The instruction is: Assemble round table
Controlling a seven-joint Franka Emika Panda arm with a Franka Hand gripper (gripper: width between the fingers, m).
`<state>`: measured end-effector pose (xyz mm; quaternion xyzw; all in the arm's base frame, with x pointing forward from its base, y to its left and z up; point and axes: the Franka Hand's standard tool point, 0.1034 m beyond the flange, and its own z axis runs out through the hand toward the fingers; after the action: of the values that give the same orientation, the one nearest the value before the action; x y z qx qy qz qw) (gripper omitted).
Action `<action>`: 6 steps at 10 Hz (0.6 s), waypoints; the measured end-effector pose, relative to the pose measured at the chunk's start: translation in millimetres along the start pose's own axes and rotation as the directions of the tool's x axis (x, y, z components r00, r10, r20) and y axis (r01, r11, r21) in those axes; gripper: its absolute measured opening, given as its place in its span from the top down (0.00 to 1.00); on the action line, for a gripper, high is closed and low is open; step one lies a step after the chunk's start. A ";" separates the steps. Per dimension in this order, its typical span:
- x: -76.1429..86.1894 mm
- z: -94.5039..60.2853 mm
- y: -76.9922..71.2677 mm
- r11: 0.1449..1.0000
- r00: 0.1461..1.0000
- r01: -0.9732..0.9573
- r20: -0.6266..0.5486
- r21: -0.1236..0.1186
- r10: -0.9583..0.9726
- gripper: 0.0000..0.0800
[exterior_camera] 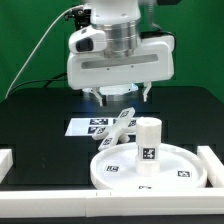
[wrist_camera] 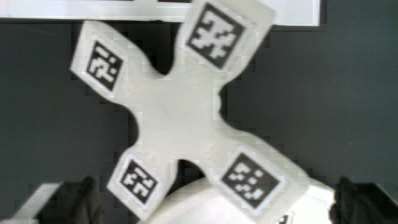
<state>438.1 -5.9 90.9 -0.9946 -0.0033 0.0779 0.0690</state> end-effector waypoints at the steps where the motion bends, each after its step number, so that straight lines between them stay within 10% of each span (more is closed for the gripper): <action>1: -1.6 -0.2 8.7 1.000 1.000 -0.006 -0.015 0.030 0.006 0.19; 6: -4.0 1.6 14.1 0.998 0.999 -0.027 -0.023 0.049 0.028 0.19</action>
Offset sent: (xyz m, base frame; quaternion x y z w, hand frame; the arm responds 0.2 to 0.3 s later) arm 0.0000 0.0000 0.0000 0.0000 0.0000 0.0000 1.0000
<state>433.8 -19.7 88.1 -0.9934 0.0130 0.0673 0.0922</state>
